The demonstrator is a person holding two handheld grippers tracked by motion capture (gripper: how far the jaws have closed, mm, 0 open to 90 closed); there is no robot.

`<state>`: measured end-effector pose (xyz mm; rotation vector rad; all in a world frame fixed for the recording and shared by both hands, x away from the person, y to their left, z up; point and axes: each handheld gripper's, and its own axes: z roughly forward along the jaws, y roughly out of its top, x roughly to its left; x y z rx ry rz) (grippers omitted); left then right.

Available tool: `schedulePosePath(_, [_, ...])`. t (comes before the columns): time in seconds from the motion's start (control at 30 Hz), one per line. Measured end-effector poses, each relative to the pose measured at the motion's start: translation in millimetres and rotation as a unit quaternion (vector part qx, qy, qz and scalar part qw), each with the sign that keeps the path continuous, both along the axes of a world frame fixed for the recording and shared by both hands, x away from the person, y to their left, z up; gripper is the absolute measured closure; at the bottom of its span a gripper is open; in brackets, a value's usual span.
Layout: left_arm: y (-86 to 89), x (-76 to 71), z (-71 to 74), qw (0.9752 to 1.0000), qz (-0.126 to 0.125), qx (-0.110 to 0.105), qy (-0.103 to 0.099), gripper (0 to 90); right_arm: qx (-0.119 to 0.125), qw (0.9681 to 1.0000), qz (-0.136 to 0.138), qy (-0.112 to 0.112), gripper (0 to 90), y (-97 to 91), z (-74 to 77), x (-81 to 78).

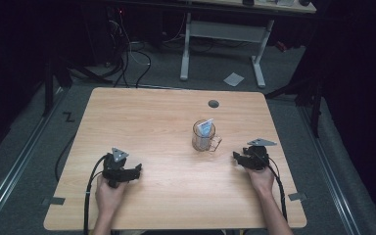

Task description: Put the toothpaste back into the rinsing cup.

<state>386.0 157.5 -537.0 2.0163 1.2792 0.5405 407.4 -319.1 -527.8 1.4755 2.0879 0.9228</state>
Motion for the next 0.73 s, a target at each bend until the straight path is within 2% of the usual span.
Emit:
schedulePosePath(0.1, [0.0, 0.0, 0.0, 1.0000, 0.000, 0.000, 0.000, 17.5, -0.007, 1.0000, -0.001, -0.004, 45.5, 1.0, -0.8, -0.1])
schedulePosePath(0.17, [0.0, 0.0, 0.0, 1.0000, 0.000, 0.000, 0.000, 17.5, -0.024, 0.9996, 0.003, -0.014, 43.4, 2.9, -2.3, -0.1])
schedulePosePath(0.4, [0.0, -0.1, 0.0, 1.0000, 0.000, 0.000, 0.000, 17.5, -0.024, 0.9996, -0.006, -0.014, 38.8, 3.2, -2.9, 0.8])
schedulePosePath(0.5, [-1.7, 3.8, 0.1, 1.0000, 0.010, -0.001, 0.000, 18.1, -0.024, 0.9996, -0.008, -0.013, 37.4, 3.2, -3.0, 1.0])
schedulePosePath(0.63, [-1.3, 0.8, 0.0, 1.0000, -0.004, 0.001, -0.001, 18.1, -0.023, 0.9996, -0.011, -0.012, 36.0, 4.2, -3.0, 1.5])
schedulePosePath(0.73, [-1.5, 1.1, 0.0, 1.0000, -0.003, 0.000, -0.001, 18.1, -0.024, 0.9996, -0.015, -0.011, 34.3, 4.0, -3.1, 1.6])
